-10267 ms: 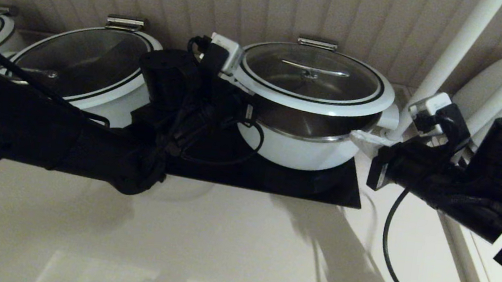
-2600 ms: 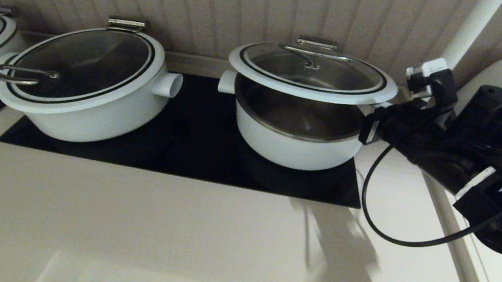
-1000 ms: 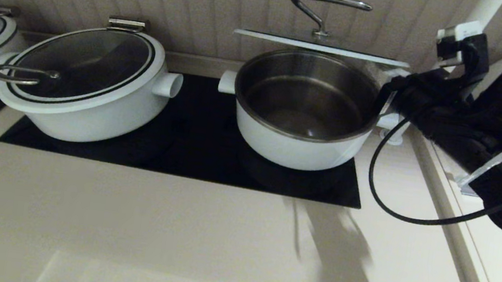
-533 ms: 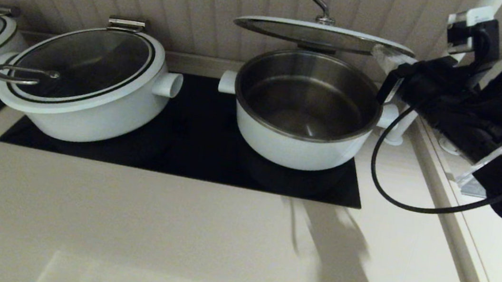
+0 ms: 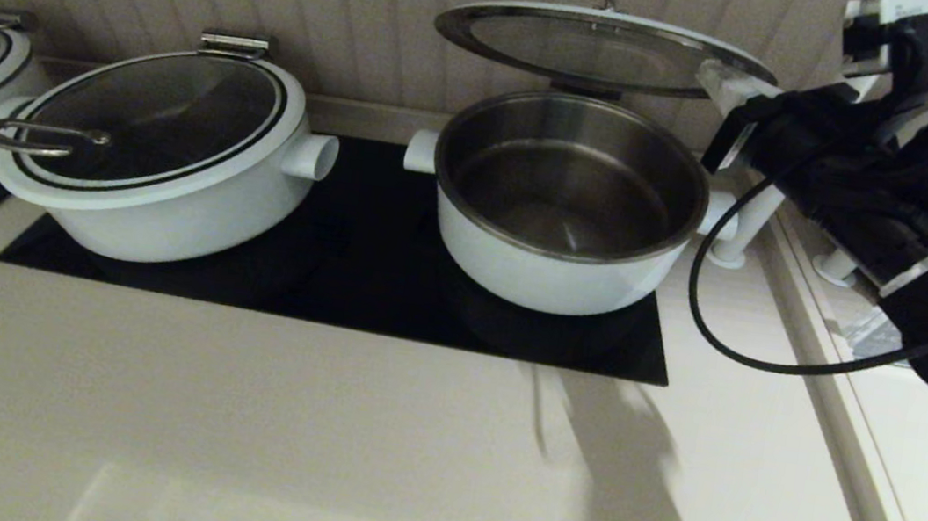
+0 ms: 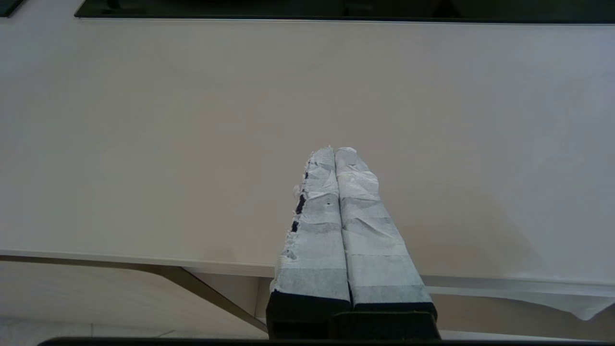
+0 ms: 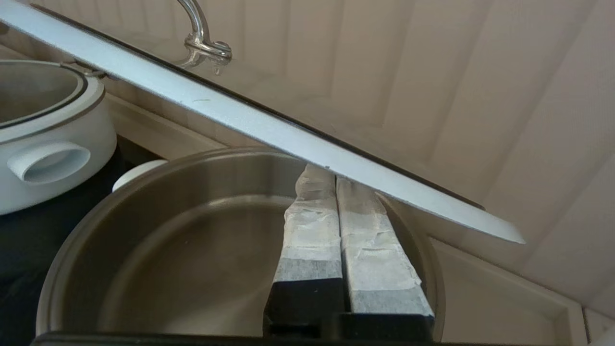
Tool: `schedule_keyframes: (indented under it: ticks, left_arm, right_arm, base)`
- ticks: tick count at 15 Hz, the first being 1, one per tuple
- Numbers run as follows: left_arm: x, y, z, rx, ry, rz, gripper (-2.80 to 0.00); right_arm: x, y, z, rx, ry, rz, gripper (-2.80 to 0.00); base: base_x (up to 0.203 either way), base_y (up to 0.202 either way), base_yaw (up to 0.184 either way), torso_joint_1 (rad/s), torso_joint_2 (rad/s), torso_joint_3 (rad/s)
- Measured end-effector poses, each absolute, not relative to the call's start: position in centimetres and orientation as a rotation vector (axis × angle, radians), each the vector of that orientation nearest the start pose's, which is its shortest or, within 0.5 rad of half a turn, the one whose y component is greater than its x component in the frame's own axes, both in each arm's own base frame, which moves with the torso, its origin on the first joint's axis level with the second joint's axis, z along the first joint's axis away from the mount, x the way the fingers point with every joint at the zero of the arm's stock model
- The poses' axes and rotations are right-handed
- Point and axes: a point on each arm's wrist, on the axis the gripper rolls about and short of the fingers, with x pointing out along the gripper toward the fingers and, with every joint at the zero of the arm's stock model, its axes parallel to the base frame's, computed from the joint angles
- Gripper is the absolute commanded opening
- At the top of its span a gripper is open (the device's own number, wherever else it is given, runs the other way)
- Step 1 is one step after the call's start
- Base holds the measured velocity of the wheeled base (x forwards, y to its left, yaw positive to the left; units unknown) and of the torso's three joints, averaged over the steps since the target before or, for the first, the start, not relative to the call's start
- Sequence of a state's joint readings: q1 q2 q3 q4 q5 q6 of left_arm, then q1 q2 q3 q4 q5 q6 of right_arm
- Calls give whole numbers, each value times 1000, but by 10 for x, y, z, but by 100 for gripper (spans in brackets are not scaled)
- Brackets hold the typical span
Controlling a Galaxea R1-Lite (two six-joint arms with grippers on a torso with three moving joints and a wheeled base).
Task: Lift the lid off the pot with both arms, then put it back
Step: Open the pot lid completely
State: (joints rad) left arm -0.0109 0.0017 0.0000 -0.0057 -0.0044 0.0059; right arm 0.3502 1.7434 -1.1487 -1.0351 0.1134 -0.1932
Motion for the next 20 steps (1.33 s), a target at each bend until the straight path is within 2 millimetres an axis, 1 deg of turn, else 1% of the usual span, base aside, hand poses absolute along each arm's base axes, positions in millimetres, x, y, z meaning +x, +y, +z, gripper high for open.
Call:
schedule_keyframes:
  ticks: [9, 13, 20]
  left_arm:
    - [-23, 0, 76, 6, -5, -15, -280]
    - [-23, 0, 76, 6, -4, -16, -280]
    - [-23, 0, 76, 6, -4, -15, -280]
  right_arm:
    - [316, 104, 311, -141, -508, 379, -280]
    - [320, 104, 317, -138, -532, 371, -280]
    - [332, 108, 337, -132, -618, 370, -280]
  base:
    - [0, 0, 0, 0, 0, 0]
    - [0, 0, 0, 0, 0, 0]
    - [0, 0, 0, 0, 0, 0]
